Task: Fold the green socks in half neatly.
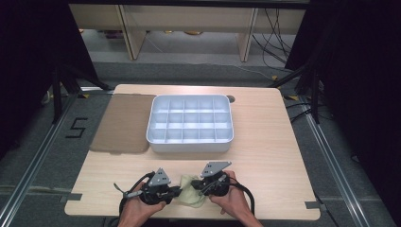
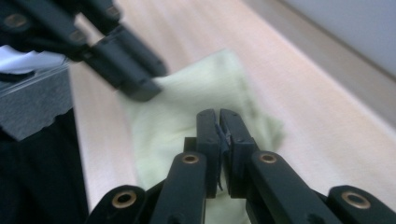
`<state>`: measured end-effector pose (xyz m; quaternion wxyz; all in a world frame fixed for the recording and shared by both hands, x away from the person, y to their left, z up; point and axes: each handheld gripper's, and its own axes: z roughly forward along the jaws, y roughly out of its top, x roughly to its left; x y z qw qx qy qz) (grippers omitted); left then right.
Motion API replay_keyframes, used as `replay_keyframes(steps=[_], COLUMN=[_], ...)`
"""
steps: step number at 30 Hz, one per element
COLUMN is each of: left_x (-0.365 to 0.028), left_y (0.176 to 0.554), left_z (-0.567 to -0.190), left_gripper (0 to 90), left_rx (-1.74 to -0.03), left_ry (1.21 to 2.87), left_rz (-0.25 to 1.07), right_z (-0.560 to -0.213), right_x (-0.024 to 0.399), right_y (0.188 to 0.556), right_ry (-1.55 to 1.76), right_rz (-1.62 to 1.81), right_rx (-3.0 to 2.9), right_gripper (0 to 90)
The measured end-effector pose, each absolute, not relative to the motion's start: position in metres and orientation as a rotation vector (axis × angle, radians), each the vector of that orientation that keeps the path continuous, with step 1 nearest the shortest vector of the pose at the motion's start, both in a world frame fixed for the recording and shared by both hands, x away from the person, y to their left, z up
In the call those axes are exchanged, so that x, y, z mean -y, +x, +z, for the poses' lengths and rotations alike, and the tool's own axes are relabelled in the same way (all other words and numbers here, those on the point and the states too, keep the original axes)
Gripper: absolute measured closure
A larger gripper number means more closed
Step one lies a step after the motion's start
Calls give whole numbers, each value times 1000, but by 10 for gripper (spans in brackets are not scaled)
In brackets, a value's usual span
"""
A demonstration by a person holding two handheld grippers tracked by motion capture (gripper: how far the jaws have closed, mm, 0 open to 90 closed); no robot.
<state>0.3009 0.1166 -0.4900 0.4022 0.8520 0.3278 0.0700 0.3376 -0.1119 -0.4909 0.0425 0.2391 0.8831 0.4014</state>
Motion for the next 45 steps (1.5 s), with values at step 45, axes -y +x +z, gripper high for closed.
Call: replay_keyframes(steps=[45], left_x=[-84], left_y=[289], left_z=[-475], left_gripper=[836], left_rx=[-702], left_ry=[2180], left_rz=[211], right_z=[-503], right_x=[134], right_y=[337], right_ry=[811], right_rz=[1159], right_rx=[-2755], right_gripper=[869])
